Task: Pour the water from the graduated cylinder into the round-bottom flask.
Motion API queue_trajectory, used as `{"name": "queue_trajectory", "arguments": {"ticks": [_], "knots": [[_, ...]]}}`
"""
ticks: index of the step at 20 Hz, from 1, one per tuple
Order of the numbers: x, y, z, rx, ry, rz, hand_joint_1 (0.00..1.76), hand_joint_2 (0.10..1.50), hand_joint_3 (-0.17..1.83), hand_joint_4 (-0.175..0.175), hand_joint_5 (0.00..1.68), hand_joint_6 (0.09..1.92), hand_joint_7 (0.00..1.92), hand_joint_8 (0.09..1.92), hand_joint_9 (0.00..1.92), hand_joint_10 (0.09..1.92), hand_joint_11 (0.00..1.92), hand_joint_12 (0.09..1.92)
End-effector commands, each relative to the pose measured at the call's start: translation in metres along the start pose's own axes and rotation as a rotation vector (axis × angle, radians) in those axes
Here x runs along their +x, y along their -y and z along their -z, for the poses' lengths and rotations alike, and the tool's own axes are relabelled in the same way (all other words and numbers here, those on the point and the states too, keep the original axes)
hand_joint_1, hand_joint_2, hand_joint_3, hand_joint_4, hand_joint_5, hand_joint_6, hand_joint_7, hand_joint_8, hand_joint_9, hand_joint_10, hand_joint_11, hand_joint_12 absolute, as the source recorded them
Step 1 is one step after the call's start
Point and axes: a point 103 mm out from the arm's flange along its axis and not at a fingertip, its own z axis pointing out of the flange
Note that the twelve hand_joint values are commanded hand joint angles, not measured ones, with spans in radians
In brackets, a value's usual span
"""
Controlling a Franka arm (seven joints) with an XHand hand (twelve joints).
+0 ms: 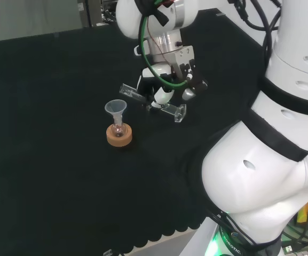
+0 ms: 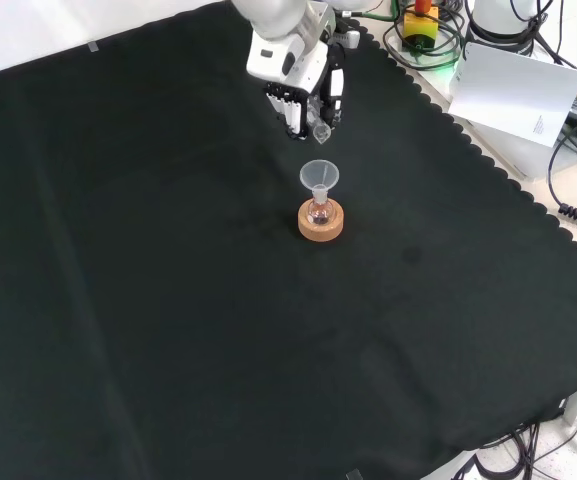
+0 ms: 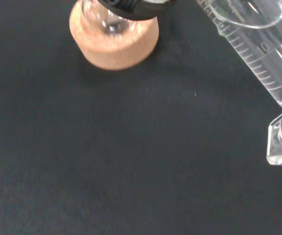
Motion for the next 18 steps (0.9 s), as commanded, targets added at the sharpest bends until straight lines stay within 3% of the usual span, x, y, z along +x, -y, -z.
{"name": "queue_trajectory", "arguments": {"ticks": [1,18], "knots": [[-0.004,0.004,0.000,0.155,0.046,-0.040,1.28,1.05,0.00,-0.175,1.11,0.79,1.15,0.77,1.61,0.09,1.42,0.69],[0.006,0.000,0.012,0.288,0.094,-0.062,1.28,1.05,0.00,-0.175,1.11,0.78,1.15,0.76,1.61,0.09,1.42,0.68]]}}
